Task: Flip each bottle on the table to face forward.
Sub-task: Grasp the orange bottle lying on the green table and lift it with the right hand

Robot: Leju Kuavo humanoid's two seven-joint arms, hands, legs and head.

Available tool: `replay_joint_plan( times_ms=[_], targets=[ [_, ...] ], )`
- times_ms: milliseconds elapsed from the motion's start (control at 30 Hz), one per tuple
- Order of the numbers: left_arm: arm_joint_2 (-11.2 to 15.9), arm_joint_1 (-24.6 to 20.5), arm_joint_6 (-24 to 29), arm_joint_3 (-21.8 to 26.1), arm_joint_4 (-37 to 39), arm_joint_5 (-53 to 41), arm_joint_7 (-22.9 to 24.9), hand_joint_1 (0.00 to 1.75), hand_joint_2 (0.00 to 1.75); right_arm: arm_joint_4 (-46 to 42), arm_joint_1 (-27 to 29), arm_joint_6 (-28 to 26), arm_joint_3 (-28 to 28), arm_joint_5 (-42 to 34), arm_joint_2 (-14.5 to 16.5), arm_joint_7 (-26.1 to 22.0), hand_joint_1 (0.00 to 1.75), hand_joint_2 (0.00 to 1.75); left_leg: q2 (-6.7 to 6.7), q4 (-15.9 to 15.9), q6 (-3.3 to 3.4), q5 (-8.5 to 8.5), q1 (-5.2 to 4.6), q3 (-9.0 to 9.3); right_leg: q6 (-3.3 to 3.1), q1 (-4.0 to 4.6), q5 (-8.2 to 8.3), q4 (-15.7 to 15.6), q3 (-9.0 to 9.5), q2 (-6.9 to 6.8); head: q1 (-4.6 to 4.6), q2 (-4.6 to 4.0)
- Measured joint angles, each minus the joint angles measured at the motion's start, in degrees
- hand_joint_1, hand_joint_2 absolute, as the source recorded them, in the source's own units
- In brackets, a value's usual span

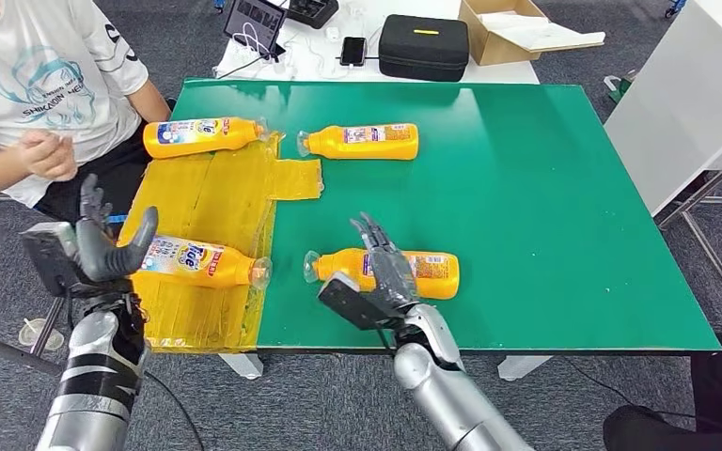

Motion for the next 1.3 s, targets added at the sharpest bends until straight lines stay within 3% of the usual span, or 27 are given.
replay_joint_plan(
  times_ms=[167,500,833,1300],
  targets=[
    [-1.82,3.10,1.00,3.41,-5.43,-0.88,0.00,0.00,1.75,3.24,-2.25,3.63,-1.65,1.38,-3.78,2.79,0.00,1.75,-0.10,0.01,0.02,0.01,-0.02,-0.05,0.01,-0.03,0.00,0.00,0.00,-0.02,0.01,0.00],
    [-3.56,4.53,1.43,4.87,-7.66,-2.10,0.01,0.00,1.75,6.10,-3.70,7.12,-2.93,2.13,-6.26,4.66,0.00,1.75,-0.06,0.01,0.01,0.00,0.01,-0.05,0.01,0.00,0.00,0.00,-0.03,-0.01,-0.01,0.00],
    [-4.03,4.13,1.92,4.75,-4.50,-3.07,0.05,0.00,1.75,11.70,-7.66,11.82,-3.81,2.28,-6.82,4.81,0.00,1.75,-0.03,0.01,0.02,0.01,-0.01,0.08,0.02,-0.01,0.01,-0.02,0.08,0.00,-0.01,-0.01],
    [-4.01,0.29,0.67,4.73,4.32,-2.46,0.07,0.00,1.75,23.83,-18.58,25.44,-1.01,4.54,-6.62,7.22,0.00,1.75,0.05,0.01,0.05,0.05,-0.01,0.54,0.08,-0.01,0.10,-0.03,0.49,0.01,-0.01,-0.01]
  ],
)
